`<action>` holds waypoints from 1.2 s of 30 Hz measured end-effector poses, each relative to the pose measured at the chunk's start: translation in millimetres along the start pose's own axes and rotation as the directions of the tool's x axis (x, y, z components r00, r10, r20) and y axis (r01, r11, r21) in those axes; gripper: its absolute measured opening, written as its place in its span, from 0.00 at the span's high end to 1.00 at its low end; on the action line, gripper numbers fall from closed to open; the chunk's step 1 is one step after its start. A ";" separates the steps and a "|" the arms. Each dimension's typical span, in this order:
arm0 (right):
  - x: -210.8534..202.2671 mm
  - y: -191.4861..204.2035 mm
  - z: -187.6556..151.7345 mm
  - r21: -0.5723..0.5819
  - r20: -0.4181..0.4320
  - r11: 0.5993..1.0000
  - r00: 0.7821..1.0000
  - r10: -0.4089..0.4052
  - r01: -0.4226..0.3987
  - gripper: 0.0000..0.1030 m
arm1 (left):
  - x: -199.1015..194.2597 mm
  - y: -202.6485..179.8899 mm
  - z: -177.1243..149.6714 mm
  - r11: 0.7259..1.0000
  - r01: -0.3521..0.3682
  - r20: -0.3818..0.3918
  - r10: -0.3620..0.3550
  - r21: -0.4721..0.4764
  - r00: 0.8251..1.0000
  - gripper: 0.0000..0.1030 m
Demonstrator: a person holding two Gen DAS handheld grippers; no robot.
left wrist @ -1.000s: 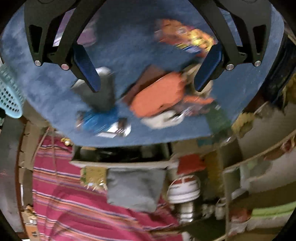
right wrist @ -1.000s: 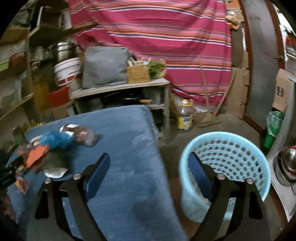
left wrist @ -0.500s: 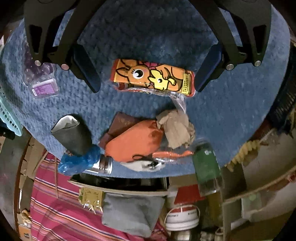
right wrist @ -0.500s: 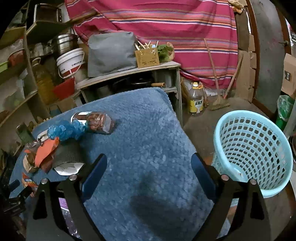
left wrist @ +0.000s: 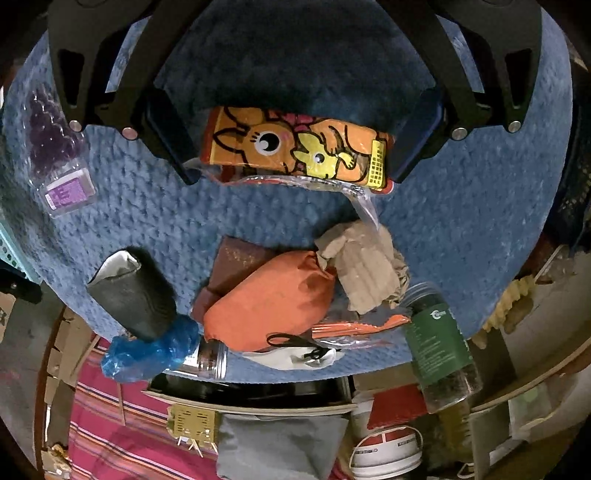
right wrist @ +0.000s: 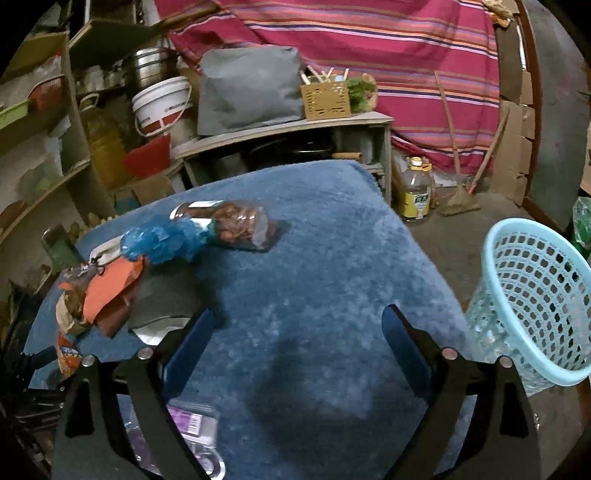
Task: Collect trash
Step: 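Return the left tool to the table and grasp the orange cartoon snack bag, then lift the orange snack bag with the left tool and adjust the grip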
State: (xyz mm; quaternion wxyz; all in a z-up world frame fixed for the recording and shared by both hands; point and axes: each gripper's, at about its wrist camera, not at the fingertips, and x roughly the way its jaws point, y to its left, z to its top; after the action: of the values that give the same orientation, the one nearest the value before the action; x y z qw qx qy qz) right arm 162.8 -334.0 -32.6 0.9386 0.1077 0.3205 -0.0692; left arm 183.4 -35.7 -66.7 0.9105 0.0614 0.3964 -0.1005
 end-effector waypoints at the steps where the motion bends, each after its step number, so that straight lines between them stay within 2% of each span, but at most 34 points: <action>1: 0.9 4.8 -0.4 -0.009 -0.001 1.000 1.000 0.003 -0.003 0.12 | -1.8 0.7 -0.7 1.000 0.006 0.007 -0.006 0.000 1.000 0.07; 6: 2.8 23.4 -2.1 -0.043 -0.002 0.999 1.000 0.021 -0.021 0.12 | -19.5 -5.7 -5.3 0.997 0.015 0.068 -0.019 0.070 0.997 0.30; 11: 6.9 39.1 -3.8 -0.086 -0.008 0.996 1.000 0.021 -0.022 0.12 | -29.9 -9.5 -8.0 0.995 0.026 0.088 -0.035 0.100 0.996 0.42; 16: 9.4 47.4 -4.7 -0.095 -0.012 0.995 1.000 0.025 -0.026 0.12 | -43.7 3.1 -4.7 0.996 0.060 0.122 -0.068 0.063 0.990 0.50; 17: 10.5 49.1 -4.7 -0.096 -0.013 0.995 1.000 0.026 -0.027 0.12 | -45.0 6.3 -3.3 0.996 0.067 0.129 -0.073 0.053 0.989 0.58; 21: 13.4 54.1 -2.4 -0.099 -0.012 0.995 0.999 0.030 -0.031 0.12 | -52.2 19.2 10.3 0.998 0.067 0.176 -0.070 0.019 0.982 0.67; 23: 14.9 57.3 -0.9 -0.097 -0.008 0.995 0.999 0.031 -0.032 0.12 | -50.2 24.5 21.1 0.998 0.063 0.180 -0.063 0.006 0.982 0.69; 30: 20.3 66.4 2.5 -0.082 -0.005 0.996 0.999 0.045 -0.045 0.12 | -34.1 49.8 48.1 0.998 0.025 0.195 -0.014 -0.054 0.981 0.65; 31: 20.8 68.0 2.9 -0.082 -0.005 0.996 0.999 0.045 -0.045 0.12 | -31.4 53.0 49.1 0.998 0.021 0.197 -0.008 -0.066 0.980 0.62; 33: 21.9 69.2 4.0 -0.077 -0.005 0.996 0.999 0.049 -0.049 0.12 | -27.0 58.1 49.8 0.997 -0.005 0.206 0.022 -0.083 0.978 0.46; 36: 22.6 69.5 5.2 -0.065 -0.001 0.996 0.999 0.054 -0.054 0.12 | -23.0 65.4 49.9 0.993 -0.048 0.213 0.070 -0.106 0.974 0.32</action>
State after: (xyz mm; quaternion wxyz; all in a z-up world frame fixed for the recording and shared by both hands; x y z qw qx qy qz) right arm 197.4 -269.5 -31.6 0.9432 0.0857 0.3194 -0.0332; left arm 218.7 21.4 -13.9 0.9528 0.0163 0.2973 -0.0595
